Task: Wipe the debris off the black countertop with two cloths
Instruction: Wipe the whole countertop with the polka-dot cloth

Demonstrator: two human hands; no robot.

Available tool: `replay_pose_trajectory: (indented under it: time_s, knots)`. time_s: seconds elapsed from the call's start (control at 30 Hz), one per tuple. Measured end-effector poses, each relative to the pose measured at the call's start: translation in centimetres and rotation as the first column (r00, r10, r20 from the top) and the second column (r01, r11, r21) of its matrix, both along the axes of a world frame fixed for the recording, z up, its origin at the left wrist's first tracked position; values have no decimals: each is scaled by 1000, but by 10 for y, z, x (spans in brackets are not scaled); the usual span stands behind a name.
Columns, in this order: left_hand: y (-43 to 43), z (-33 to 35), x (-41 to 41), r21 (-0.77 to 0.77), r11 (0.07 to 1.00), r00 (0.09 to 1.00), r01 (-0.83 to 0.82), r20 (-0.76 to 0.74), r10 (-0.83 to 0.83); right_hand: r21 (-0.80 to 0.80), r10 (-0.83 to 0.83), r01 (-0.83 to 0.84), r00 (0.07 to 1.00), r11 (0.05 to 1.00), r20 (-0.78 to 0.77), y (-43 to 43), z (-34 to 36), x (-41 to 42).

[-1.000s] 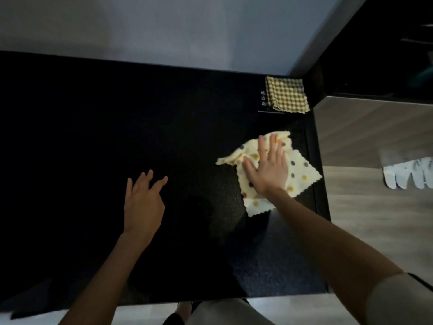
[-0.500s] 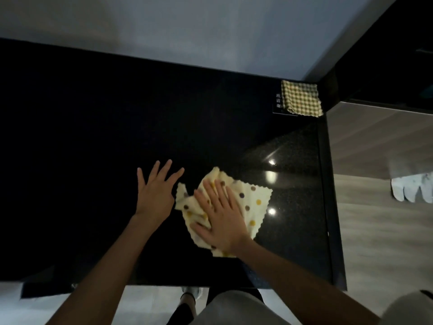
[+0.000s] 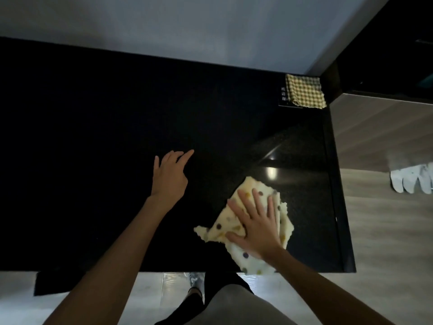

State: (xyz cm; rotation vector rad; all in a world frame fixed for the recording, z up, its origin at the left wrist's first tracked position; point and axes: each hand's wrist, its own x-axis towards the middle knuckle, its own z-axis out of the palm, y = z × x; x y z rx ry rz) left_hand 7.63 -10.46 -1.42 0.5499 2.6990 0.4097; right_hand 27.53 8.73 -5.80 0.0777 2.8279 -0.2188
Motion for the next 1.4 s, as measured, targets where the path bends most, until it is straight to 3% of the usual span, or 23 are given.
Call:
replay_pose_trajectory:
  time_s: [0.13, 0.3, 0.53, 0.7, 0.9, 1.07, 1.3, 1.4]
  knots:
    - [-5, 0, -26, 59, 998, 998, -38, -41, 41, 1, -227, 227, 974, 974, 7, 18, 4, -103]
    - [-15, -10, -74, 16, 995, 991, -95, -98, 96, -21, -324, 323, 944, 946, -62, 64, -9, -253]
    - [-36, -27, -121, -70, 980, 975, -185, -140, 174, 18, -254, 258, 959, 966, -123, 93, -18, -396]
    - [-47, -29, -128, -4, 976, 967, -217, -137, 215, -10, -108, 108, 979, 994, -173, 58, -18, -438]
    - [-63, -29, -121, -35, 971, 957, -236, -184, 226, -14, 137, -143, 966, 990, -221, 1, -23, -442]
    - [-93, -20, -99, -90, 967, 961, -240, -165, 223, 35, 270, -268, 944, 963, -191, -32, -22, -392]
    - [-150, -13, -56, -174, 976, 970, -130, -226, 89, 44, 261, -257, 950, 965, -173, -93, -27, -285]
    - [-170, -10, -39, -238, 968, 983, -77, -183, 33, 58, 219, -213, 963, 975, -155, -134, -22, -224]
